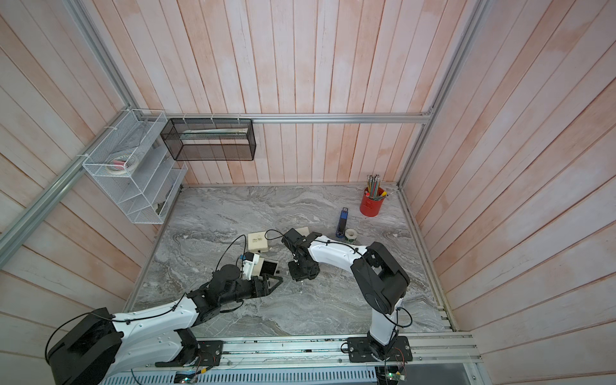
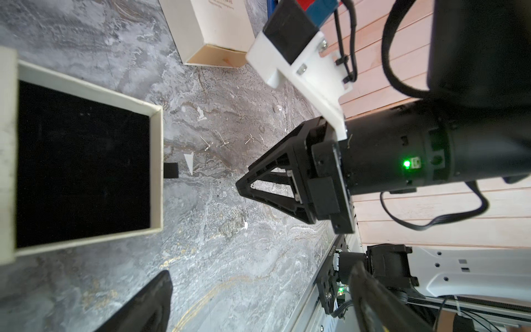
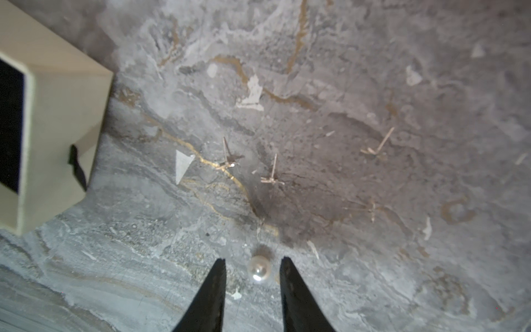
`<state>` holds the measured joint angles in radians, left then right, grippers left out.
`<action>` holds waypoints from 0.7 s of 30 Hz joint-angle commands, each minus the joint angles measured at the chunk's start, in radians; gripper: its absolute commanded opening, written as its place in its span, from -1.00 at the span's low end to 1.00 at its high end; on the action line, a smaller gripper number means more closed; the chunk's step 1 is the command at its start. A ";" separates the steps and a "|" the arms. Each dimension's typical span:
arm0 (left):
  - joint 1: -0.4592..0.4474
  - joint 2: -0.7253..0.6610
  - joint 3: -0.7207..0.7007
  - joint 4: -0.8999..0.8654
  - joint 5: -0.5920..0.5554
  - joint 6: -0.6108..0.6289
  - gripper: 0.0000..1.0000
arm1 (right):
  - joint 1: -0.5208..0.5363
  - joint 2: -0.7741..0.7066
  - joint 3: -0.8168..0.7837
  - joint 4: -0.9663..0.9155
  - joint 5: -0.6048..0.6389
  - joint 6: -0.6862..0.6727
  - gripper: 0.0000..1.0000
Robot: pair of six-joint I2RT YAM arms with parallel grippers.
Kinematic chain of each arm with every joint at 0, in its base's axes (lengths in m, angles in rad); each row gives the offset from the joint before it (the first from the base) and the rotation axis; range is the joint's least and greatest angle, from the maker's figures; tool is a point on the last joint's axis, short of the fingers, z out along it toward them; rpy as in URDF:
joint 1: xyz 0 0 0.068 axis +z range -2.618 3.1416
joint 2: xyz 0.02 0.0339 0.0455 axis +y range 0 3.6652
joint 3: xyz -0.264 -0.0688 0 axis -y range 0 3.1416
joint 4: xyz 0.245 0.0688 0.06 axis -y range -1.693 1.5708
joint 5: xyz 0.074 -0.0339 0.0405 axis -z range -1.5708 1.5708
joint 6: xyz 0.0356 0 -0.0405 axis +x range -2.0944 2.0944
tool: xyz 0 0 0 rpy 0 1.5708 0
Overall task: Place the earrings into the drawer-style jewelry box
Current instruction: Pick up the earring from the center of the board.
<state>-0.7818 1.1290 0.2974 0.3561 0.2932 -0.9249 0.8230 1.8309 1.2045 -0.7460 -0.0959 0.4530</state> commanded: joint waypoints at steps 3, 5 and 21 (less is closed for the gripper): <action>0.000 -0.009 0.011 0.003 -0.013 0.009 0.93 | 0.013 0.035 0.031 -0.064 0.054 -0.031 -0.34; 0.000 -0.008 0.013 0.001 -0.012 0.010 0.93 | 0.016 0.043 0.036 -0.070 0.058 -0.036 -0.35; 0.007 -0.005 0.026 -0.022 0.000 0.032 0.93 | 0.038 0.071 0.049 -0.082 0.049 -0.041 -0.46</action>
<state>-0.7795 1.1290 0.3027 0.3439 0.2905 -0.9161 0.8524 1.8835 1.2354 -0.7929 -0.0605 0.4171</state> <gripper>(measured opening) 0.966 0.270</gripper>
